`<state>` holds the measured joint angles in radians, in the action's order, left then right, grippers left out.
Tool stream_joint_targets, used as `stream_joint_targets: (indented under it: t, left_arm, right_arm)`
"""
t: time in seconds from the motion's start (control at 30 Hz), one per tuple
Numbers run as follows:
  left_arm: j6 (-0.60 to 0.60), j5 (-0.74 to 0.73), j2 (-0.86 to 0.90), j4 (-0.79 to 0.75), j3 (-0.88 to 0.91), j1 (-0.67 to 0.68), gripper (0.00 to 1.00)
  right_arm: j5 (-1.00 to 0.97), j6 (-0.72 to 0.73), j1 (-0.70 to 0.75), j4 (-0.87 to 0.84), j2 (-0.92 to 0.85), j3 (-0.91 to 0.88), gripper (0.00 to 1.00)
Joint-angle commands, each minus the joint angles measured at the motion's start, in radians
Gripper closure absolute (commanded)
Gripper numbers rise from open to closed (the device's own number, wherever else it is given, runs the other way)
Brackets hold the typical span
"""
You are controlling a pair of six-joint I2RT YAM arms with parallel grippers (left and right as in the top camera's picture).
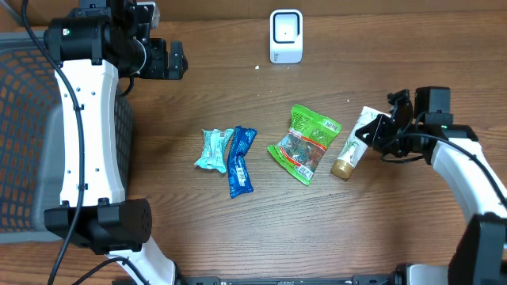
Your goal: Scan the item barcode
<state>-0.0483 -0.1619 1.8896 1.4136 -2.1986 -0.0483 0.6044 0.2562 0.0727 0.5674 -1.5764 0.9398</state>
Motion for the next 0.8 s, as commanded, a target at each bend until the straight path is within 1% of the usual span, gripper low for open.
stream_joint_targets:
  t: [0.0, 0.4, 0.77]
  left_arm:
    - [0.003, -0.014, 0.005, -0.004, 0.004, -0.003, 0.0]
    - [0.003, -0.014, 0.005, -0.004, 0.004, -0.003, 0.0]
    - [0.003, -0.014, 0.005, -0.004, 0.004, -0.003, 0.0]
  right_arm:
    - [0.079, -0.036, 0.0, -0.042, -0.055, -0.035, 0.94]
    - [0.089, -0.016, 0.002, -0.081, -0.287, -0.043, 0.95]
    - [0.087, -0.013, 0.002, -0.105, -0.304, -0.043, 0.94]
